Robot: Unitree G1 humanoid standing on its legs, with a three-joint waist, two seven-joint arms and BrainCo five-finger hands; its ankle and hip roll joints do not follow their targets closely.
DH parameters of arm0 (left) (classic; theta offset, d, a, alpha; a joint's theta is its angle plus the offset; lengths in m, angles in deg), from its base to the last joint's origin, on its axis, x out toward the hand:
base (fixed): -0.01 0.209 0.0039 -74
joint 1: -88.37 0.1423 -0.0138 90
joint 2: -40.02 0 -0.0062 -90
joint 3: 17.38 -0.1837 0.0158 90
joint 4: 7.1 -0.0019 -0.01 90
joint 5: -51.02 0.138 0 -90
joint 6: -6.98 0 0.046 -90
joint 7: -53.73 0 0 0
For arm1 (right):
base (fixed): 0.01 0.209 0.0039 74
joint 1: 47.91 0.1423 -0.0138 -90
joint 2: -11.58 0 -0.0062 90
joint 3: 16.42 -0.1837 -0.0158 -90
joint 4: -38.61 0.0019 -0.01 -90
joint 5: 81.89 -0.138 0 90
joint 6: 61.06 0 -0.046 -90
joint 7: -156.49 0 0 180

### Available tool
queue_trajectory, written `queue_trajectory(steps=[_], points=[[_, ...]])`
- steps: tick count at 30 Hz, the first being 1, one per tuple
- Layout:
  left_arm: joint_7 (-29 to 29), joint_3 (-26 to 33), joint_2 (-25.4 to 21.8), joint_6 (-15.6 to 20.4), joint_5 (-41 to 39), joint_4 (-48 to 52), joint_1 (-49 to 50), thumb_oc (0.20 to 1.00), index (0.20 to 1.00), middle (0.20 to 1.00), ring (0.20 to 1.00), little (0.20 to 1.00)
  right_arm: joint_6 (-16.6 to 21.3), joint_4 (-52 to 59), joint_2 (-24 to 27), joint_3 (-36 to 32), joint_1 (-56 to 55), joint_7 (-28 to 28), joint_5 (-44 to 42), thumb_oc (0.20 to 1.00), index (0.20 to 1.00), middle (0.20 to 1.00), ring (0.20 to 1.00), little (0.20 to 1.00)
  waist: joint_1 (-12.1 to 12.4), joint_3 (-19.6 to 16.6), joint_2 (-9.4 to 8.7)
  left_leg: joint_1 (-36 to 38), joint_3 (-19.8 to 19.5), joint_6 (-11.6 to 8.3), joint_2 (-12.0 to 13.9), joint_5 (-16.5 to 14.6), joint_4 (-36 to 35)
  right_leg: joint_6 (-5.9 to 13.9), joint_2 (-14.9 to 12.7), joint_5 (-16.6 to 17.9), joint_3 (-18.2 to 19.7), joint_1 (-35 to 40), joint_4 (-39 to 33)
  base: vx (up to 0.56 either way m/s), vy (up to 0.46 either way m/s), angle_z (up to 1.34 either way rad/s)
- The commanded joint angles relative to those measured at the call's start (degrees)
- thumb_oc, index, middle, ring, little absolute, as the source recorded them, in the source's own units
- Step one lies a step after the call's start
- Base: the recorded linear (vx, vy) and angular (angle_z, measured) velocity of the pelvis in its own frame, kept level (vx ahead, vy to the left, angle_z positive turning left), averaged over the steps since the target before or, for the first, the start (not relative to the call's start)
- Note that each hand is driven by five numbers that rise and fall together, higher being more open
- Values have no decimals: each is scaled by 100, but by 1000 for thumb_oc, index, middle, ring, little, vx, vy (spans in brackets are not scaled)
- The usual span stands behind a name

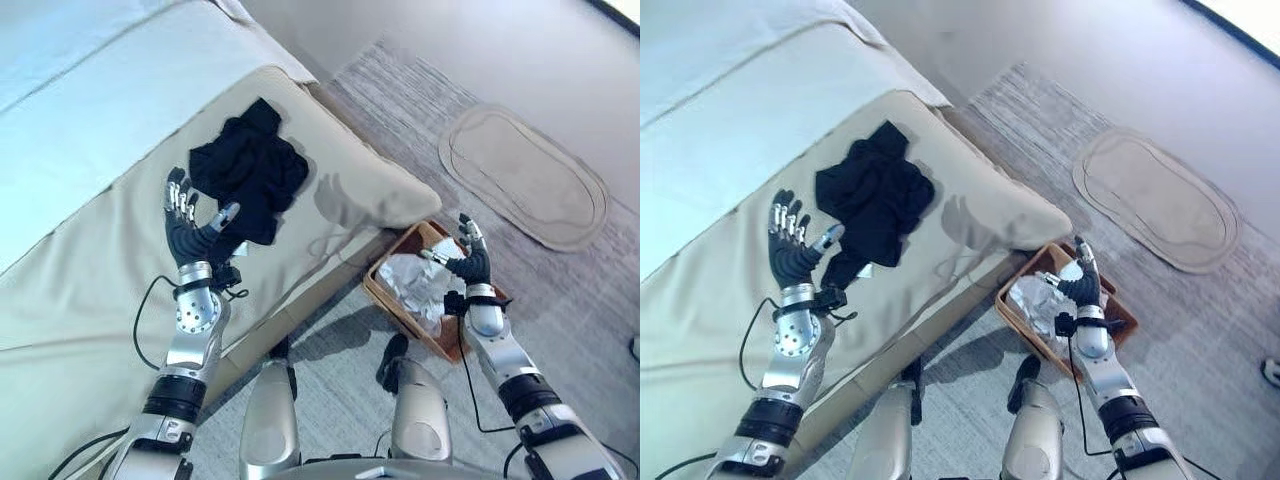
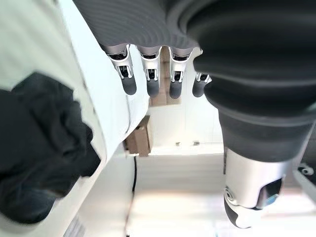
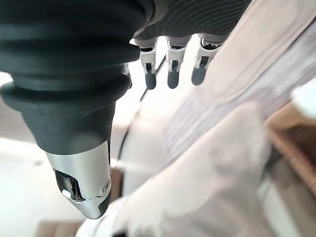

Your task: Pick up clothes into the bucket

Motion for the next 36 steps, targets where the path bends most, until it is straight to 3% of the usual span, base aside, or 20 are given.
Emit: queue_trajectory(steps=[1, 4, 9, 11, 12, 16, 19, 26, 32, 36], points=[[106, 5, -266, -8, 887, 41, -39, 1000, 1000, 1000, 1000, 1000, 302, 283, -105, -92, -30, -118, -181, 1000, 1000, 1000, 1000, 1000, -38, -353, -20, -37, 174, -6, -11, 534, -317, 392, -223, 309, 113, 726, -464, 162, 161, 23], [184, -34, -324, -155, 1216, -170, -89, 1000, 1000, 1000, 1000, 1000, 256, 238, -125, -50, 28, -156, -125, 1000, 1000, 1000, 1000, 1000, -5, -456, -50, 74, 215, 37, -106, 404, -280, 467, -330, 372, 92, 924, -596, 138, 179, 14], [110, -124, -658, -603, 2012, -737, -304, 1000, 1000, 1000, 1000, 1000, 161, 225, -223, -9, -26, -314, -219, 1000, 1000, 1000, 1000, 1000, -19, -719, -157, 365, 324, 324, -516, -60, -33, 575, -683, 492, 290, 1225, -341, 156, 200, 5], [113, -160, -717, -653, 2148, -862, -390, 1000, 1000, 1000, 1000, 1000, 164, 203, -248, 21, -29, -336, -237, 1000, 1000, 1000, 1000, 1000, -40, -706, -171, 392, 339, 362, -557, -88, -17, 576, -696, 516, 400, 1162, -184, 19, 86, 5], [185, -285, -865, -742, 2430, -1093, -655, 1000, 1000, 1000, 1000, 1000, 158, 175, -274, 137, 65, -349, -255, 1000, 1000, 1000, 1000, 1000, -146, -626, -177, 371, 337, 387, -564, -78, -54, 536, -532, 642, 763, 856, -181, -80, 43, 7], [410, -448, -1148, -851, 2669, -1565, -1354, 1000, 1000, 1000, 1000, 1000, 198, 118, -240, 389, 432, -353, -261, 1000, 1000, 1000, 1000, 1000, -336, -323, -252, 52, 417, 310, -489, -3, -87, 569, -329, 1118, 1047, -204, -888, -158, -23, -11], [603, -493, -1194, -929, 2774, -1866, -1645, 1000, 1000, 1000, 1000, 1000, 178, 31, -216, 508, 443, -295, -58, 1000, 1000, 1000, 1000, 1000, -350, -191, -368, -235, 392, 261, -433, -19, 174, 560, -272, 1132, 1023, -156, -1101, -30, -54, -27], [1050, -494, -1456, -1131, 2890, -2109, -2336, 1000, 1000, 1000, 1000, 1000, 307, 279, -38, 482, 379, -224, -106, 1000, 1000, 1000, 1000, 1000, -600, 362, -425, -1278, 327, 124, -203, -53, 808, 541, -156, 1126, 1191, -1029, -876, -96, -32, -11], [1390, -525, -1878, -1326, 3029, -2286, -3017, 1000, 1000, 1000, 1000, 1000, 430, 629, 133, 298, 246, -86, -112, 1000, 1000, 1000, 1000, 1000, -789, 538, -446, -2410, 274, 92, -138, -120, 1283, 526, -156, 1168, 1372, -2029, -593, -69, 13, 1], [1561, -542, -2091, -1439, 3076, -2382, -3350, 1000, 1000, 1000, 1000, 1000, 503, 743, 202, 211, 199, -40, -128, 1000, 1000, 1000, 1000, 1000, -800, 548, -396, -2832, 214, 45, -78, -371, 1546, 600, -123, 1003, 1483, -2474, -333, 53, 30, -1]])
